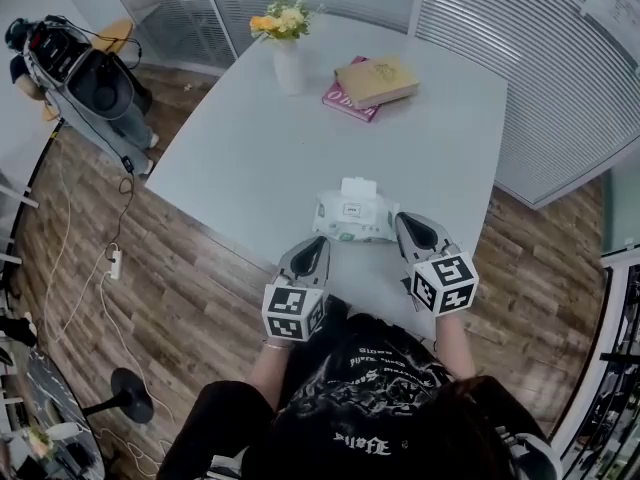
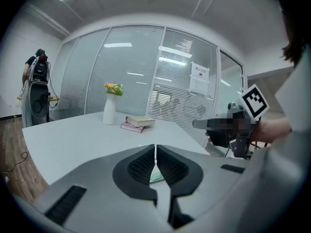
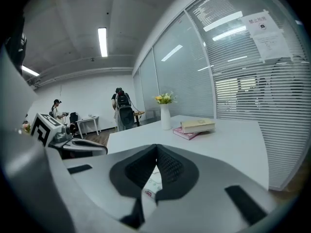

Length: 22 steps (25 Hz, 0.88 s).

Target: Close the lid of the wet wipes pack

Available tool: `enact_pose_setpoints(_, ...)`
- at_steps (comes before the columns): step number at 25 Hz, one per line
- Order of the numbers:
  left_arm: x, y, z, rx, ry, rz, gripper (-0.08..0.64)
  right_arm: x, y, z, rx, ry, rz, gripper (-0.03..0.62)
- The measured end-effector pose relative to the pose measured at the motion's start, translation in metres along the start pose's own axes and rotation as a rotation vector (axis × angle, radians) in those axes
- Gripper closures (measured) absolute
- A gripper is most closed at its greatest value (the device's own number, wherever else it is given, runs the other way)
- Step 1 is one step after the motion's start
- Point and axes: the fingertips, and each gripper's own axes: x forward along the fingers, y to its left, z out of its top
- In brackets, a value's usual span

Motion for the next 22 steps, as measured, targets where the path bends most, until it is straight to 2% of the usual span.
enact_pose_setpoints(5,0.017,0.012,0.004,0.004,0.033,-0.021,0.546,0.016,-0.019,0.013,0.006,-0.033,-0.07,0.591)
enact_pose_setpoints(10,0.034,0.022,0.005,0.018,0.059,-0.036,0.546,0.05,-0.039,0.024,0.03,0.0,-0.046,0.591)
enact_pose_setpoints(13,0.043,0.023,0.01,0.018,0.075,-0.064,0.546,0.076,-0.05,0.011,0.019,0.076,-0.035,0.529)
enact_pose_setpoints(16,0.053,0.028,0.013,0.022,0.101,-0.064,0.546,0.099,-0.055,-0.004,0.0,0.167,0.011,0.531)
enact_pose_setpoints(20,0.063,0.039,0.006,0.032,0.158,-0.053,0.546,0.125,-0.058,-0.02,0.077,0.24,0.089,0.526)
enact_pose_setpoints(22,0.067,0.041,0.003,0.033,0.181,-0.066,0.546,0.134,-0.061,-0.031,0.083,0.294,0.111,0.509)
